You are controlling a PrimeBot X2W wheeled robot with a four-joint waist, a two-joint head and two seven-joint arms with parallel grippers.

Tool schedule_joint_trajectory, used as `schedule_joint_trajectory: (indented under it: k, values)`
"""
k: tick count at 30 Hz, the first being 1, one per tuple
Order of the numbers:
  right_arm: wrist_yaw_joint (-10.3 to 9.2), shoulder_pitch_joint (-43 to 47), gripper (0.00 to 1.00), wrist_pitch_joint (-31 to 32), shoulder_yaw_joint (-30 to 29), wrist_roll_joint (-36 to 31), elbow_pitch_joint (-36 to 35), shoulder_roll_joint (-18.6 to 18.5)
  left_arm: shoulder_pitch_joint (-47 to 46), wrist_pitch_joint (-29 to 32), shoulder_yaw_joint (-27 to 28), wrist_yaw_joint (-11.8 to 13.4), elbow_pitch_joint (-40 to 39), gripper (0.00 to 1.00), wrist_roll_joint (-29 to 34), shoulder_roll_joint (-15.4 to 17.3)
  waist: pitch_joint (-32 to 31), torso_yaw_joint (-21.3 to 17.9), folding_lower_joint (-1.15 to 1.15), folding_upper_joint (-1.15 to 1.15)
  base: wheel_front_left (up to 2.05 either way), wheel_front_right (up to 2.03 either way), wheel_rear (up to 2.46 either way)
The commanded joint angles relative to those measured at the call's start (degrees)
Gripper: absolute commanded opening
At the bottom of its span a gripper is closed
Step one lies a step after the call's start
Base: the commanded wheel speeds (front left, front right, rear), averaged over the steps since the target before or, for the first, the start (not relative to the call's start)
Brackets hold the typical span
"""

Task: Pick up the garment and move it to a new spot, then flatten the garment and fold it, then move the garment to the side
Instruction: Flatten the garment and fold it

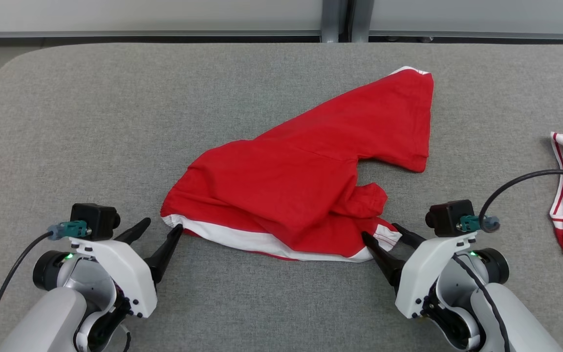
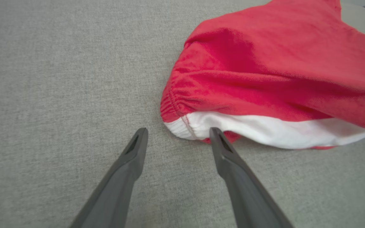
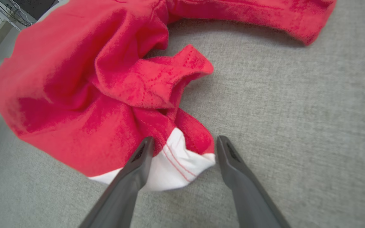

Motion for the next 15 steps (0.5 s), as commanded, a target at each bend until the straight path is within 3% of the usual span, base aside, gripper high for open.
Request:
schedule_joint_trajectory:
  k: [1, 5, 7, 8, 9, 10, 15]
  values:
    - [0.03, -0.4, 1.0, 0.0, 0.7, 0.6, 1.3, 0.1, -2.0, -0.2, -0.3, -0.8, 1.7, 1.0, 0.1, -0.4, 0.7, 0.2, 0.0, 0.0, 0.0, 0.0, 0.0]
    - [0.03, -1.1, 0.96, -0.2, 1.9, 1.2, 2.3, 0.4, -4.4, 0.2, -1.3, -2.5, 5.6, 1.0, -0.8, -2.1, 1.5, 0.1, 0.0, 0.0, 0.0, 0.0, 0.0]
    - [0.03, -1.3, 0.48, -0.3, 2.5, 1.5, 2.5, 0.3, -5.6, -0.1, -1.8, -3.3, 7.4, 1.0, -1.1, -2.9, 1.8, 0.1, 0.0, 0.0, 0.0, 0.0, 0.0]
    - [0.03, -1.4, 0.12, -0.5, 2.8, 1.7, 2.6, 0.1, -6.0, 0.1, -2.2, -3.6, 8.5, 0.82, -1.3, -3.2, 1.8, 0.0, 0.0, 0.0, 0.0, 0.0, 0.0]
    - [0.04, -1.5, 0.0, -0.8, 3.1, 1.9, 2.5, 0.1, -6.3, -0.1, -2.5, -3.9, 9.2, 0.29, -1.3, -3.3, 1.8, -0.2, 0.0, 0.0, 0.0, 0.0, 0.0]
    - [0.03, -1.4, 0.0, -1.0, 3.3, 2.3, 2.5, 0.1, -6.6, -0.7, -2.6, -4.1, 9.9, 0.0, -1.3, -3.4, 1.7, -0.3, 0.0, 0.0, 0.0, 0.0, 0.0]
    - [0.03, -1.1, 0.0, -3.3, 3.5, 3.9, 1.5, 0.0, -6.2, -2.6, -2.9, -4.6, 11.2, 0.0, -1.4, -2.8, 0.2, -0.9, 0.0, 0.0, 0.0, 0.0, 0.0]
